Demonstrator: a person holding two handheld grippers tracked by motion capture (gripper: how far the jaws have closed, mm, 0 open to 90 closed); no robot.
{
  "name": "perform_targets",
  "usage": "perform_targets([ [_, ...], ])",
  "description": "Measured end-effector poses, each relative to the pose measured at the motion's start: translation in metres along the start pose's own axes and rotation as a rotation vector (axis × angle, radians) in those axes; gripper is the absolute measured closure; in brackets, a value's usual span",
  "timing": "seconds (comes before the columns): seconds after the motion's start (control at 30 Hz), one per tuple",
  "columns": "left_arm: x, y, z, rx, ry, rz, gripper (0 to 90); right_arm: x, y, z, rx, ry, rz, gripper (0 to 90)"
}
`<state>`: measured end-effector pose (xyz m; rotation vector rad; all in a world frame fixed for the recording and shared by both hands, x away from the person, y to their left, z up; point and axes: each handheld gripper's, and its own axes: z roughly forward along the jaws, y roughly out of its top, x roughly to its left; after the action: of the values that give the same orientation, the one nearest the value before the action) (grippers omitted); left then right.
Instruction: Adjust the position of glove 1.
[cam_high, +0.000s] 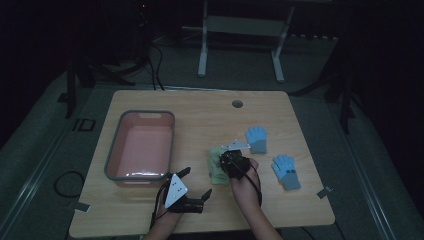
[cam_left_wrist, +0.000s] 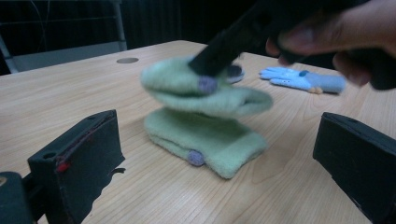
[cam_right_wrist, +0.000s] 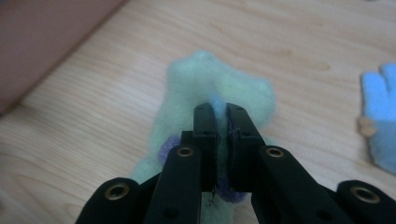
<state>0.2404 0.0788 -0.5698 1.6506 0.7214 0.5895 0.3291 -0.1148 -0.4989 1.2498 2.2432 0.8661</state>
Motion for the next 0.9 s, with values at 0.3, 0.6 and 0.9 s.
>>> perform_targets([
  [0.3,-0.001,0.0,0.001,0.006,0.002,0.009,1.5,0.005,-0.014,0.017,0.054,0.029,0.025,83.1],
  [0.6,0.0,0.001,0.001,0.016,0.011,-0.001,1.5,0.004,-0.02,0.016,0.055,0.057,-0.004,82.6],
  [0.9,-0.002,0.001,0.002,0.023,-0.005,0.025,1.5,0.0,-0.019,0.006,0.033,0.111,-0.022,57.7],
])
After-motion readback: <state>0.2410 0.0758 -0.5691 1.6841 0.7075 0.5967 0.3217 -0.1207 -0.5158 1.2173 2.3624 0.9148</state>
